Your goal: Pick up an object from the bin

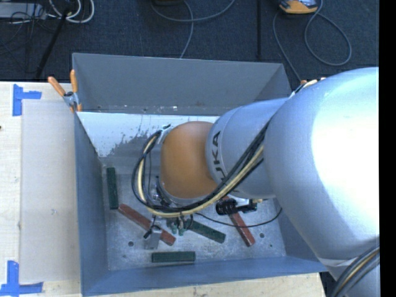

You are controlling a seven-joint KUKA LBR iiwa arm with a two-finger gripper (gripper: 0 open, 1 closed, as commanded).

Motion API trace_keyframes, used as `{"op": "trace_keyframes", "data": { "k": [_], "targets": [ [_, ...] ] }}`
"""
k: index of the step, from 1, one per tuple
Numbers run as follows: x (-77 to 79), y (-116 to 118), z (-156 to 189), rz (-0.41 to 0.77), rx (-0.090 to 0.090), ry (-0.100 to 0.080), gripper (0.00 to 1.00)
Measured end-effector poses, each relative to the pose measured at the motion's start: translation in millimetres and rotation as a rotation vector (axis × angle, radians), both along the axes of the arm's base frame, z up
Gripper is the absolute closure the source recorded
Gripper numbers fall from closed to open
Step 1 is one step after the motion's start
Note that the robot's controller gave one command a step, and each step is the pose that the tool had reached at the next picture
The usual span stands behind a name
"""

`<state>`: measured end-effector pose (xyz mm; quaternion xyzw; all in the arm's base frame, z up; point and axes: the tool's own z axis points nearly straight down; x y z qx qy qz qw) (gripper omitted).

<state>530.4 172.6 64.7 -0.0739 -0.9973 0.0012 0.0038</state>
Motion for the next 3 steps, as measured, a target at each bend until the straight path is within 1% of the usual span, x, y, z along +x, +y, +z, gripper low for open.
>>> {"op": "trace_keyframes", "data": {
  "k": [1, 2, 3],
  "targets": [
    [-10.3, -1.6, 35.5, -0.096, 0.002, -0.007, 0.0],
    [-25.8, 20.0, 34.5, -0.225, 0.0, -0.004, 0.0],
    [-16.6, 0.3, 3.5, -0.421, -0.003, -0.003, 0.0]
  ]
}}
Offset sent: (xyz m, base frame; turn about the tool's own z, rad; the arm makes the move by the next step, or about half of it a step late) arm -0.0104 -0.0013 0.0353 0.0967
